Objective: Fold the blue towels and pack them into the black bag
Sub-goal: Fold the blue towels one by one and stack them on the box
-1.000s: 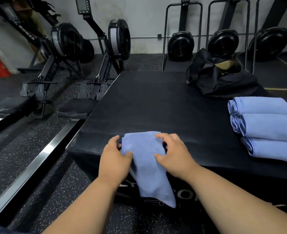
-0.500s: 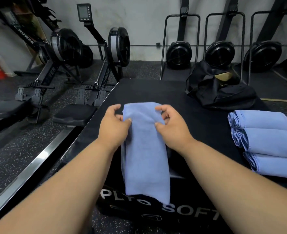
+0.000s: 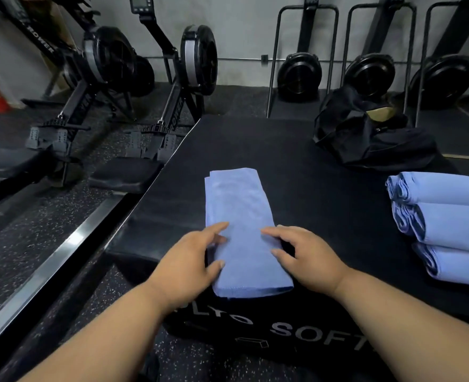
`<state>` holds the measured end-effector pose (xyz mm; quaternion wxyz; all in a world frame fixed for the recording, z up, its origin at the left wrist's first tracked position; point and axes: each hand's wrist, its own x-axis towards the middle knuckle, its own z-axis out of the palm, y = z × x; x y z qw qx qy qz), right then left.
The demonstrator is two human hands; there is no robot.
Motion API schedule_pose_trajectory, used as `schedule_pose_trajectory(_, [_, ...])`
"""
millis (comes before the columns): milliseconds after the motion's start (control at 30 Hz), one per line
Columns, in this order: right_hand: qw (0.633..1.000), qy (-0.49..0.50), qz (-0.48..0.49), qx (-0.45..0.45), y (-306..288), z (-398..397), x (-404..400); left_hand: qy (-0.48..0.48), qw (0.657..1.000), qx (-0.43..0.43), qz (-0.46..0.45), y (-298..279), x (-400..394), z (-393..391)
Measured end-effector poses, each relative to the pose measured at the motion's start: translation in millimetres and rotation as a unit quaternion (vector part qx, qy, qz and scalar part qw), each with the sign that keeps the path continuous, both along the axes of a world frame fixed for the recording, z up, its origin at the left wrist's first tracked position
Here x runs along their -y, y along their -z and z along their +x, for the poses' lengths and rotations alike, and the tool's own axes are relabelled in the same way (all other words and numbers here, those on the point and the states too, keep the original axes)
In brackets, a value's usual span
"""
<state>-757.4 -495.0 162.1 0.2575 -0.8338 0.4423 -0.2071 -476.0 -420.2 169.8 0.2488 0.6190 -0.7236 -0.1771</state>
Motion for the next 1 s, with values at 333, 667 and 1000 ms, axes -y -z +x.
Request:
schedule_pose_trajectory(333, [0.997, -0.038, 0.032, -0.056, 5.0, -26.9, -26.9, 0.085, 0.985, 0.111, -0.098, 41.3, -35.3, 4.1])
schedule_pose_trajectory(667, [0.990, -0.089, -0.016, -0.110, 5.2, -29.4, -35.6, 0.068, 0.972, 0.151, -0.167, 45.0, -37.9, -6.3])
schedule_pose_trajectory(1000, [0.997, -0.032, -0.060, -0.048, 22.4, -25.2, -33.3, 0.071, 0.949, 0.173, -0.254, 59.4, -16.5, -10.0])
